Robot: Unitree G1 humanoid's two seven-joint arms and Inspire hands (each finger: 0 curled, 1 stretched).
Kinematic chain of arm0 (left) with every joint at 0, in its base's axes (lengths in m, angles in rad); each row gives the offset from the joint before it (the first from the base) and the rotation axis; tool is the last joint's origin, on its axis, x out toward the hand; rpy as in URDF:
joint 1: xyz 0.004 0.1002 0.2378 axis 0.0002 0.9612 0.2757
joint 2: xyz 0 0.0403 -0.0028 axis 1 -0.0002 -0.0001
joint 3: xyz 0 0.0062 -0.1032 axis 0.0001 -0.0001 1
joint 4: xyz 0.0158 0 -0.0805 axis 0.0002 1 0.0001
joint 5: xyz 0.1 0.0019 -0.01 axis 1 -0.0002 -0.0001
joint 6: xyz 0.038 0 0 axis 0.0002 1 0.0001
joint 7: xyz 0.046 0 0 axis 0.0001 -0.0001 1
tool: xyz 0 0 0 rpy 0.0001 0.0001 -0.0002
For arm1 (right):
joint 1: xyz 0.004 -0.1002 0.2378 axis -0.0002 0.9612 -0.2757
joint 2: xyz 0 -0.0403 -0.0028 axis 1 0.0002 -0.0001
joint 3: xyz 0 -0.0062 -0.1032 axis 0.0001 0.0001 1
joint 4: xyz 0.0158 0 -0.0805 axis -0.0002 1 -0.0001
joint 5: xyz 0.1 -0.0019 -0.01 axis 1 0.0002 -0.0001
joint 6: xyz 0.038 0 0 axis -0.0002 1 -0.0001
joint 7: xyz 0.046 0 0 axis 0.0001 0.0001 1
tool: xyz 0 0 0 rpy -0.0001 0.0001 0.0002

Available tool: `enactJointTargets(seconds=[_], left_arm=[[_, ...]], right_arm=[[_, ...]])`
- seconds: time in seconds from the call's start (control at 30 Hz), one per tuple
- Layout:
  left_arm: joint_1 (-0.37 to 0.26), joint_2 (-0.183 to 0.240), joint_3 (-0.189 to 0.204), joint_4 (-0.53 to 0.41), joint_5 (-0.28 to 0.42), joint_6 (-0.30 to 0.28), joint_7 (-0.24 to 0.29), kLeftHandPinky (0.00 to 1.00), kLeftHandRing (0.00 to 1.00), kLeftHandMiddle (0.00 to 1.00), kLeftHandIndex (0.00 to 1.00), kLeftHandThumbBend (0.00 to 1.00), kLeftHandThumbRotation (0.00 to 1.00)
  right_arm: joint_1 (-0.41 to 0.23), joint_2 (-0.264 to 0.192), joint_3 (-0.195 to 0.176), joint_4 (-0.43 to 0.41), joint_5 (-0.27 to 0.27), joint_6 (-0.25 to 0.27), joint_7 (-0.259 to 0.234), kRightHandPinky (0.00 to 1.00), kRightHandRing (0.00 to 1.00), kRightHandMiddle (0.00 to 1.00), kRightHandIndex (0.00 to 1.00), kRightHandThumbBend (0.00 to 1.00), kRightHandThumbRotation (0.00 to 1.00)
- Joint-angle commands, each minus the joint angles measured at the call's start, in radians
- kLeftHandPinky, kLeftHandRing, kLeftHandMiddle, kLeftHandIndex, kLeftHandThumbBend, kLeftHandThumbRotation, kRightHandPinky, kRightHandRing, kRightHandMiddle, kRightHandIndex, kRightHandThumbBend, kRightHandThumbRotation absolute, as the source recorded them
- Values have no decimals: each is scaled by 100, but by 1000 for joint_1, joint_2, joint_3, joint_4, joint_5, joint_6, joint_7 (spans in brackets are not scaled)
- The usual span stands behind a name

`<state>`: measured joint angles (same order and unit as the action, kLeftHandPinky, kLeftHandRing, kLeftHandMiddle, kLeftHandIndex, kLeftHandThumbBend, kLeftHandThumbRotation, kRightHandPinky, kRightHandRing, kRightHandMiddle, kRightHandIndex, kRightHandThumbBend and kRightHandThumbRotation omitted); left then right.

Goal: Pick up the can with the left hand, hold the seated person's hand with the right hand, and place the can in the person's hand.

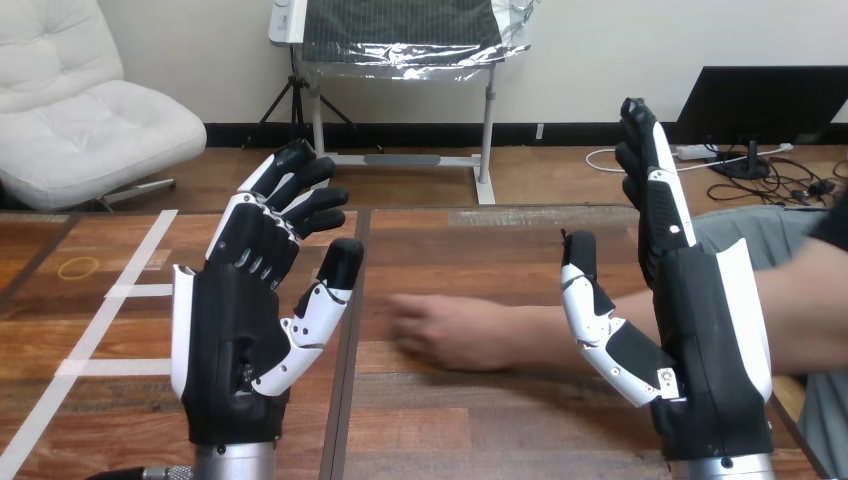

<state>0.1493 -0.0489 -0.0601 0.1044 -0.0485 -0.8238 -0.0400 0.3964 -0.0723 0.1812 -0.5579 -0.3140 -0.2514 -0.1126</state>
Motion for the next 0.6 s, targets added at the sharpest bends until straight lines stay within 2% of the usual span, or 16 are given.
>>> enactJointTargets(seconds=[0.0,0.57], left_arm=[[-39,-14,-5,-34,17,-22,2,69,73,78,80,52,30],[-41,-15,0,-39,28,-16,14,69,73,78,80,52,30]], right_arm=[[-28,12,-13,-40,11,6,8,100,100,100,100,0,0],[-37,11,-16,-41,8,14,14,100,100,100,100,0,0]])
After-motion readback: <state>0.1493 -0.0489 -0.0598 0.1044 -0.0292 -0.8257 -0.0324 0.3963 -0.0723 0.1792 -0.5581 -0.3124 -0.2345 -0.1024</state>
